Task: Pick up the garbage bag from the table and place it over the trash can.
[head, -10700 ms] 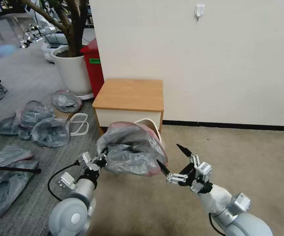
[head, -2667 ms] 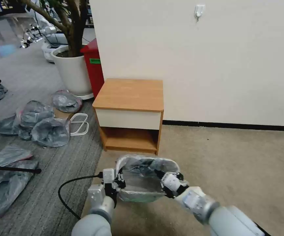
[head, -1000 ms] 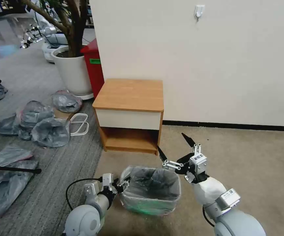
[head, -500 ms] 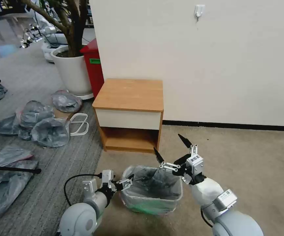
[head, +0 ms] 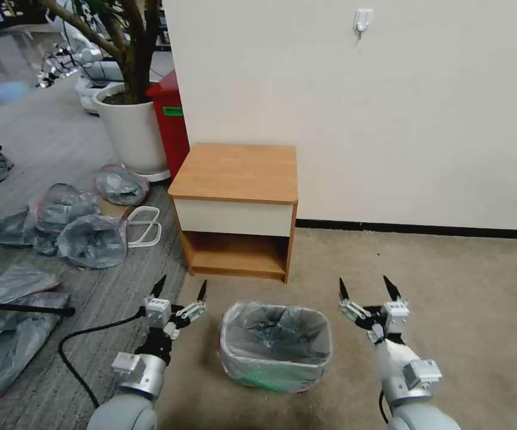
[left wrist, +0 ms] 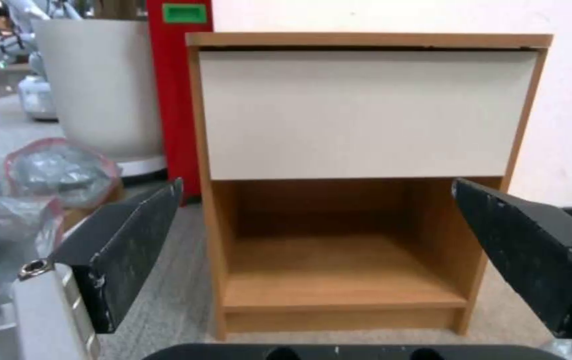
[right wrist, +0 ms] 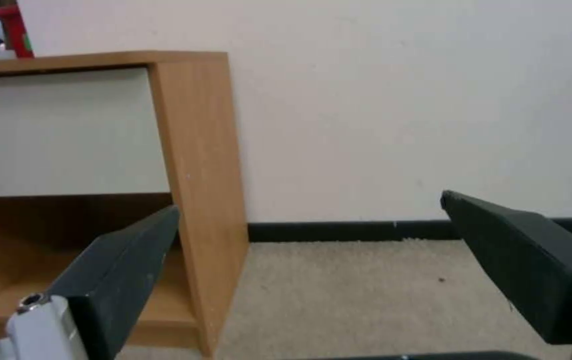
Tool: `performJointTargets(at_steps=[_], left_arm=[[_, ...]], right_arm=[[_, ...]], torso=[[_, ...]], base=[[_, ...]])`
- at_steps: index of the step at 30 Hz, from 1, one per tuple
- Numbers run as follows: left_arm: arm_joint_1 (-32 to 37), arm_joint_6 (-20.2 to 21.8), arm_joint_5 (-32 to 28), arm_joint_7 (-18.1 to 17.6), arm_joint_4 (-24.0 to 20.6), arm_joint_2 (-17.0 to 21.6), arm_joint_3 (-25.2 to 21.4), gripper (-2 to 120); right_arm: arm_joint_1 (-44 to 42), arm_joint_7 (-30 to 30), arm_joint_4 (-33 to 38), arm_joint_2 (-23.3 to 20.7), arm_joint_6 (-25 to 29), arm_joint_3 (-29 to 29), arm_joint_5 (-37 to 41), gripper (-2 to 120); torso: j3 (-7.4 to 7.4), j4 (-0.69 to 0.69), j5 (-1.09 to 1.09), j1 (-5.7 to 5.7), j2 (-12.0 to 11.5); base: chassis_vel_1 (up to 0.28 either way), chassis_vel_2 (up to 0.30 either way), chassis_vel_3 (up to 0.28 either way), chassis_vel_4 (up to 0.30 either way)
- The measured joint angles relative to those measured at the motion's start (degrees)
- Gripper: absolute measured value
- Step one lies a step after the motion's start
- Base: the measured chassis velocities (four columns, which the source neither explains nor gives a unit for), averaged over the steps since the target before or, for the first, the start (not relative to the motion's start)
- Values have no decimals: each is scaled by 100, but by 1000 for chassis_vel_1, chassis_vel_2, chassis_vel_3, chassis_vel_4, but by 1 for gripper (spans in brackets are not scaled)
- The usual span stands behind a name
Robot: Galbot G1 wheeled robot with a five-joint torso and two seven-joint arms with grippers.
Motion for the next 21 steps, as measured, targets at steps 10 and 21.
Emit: performJointTargets(at_steps=[10,21], left_arm=[[-12,-20,-8,-20,10,-7,1,100],[-15,-20,-32,-29,7,-5,6,100]], right_arm=[[-4,-3,-8,2,20,3,-1,100],[-1,-15,12,-3,6,-4,-4,100]], torso=[[0,1,0,0,0],[0,1,0,0,0]], base=[[0,0,0,0],[0,0,0,0]])
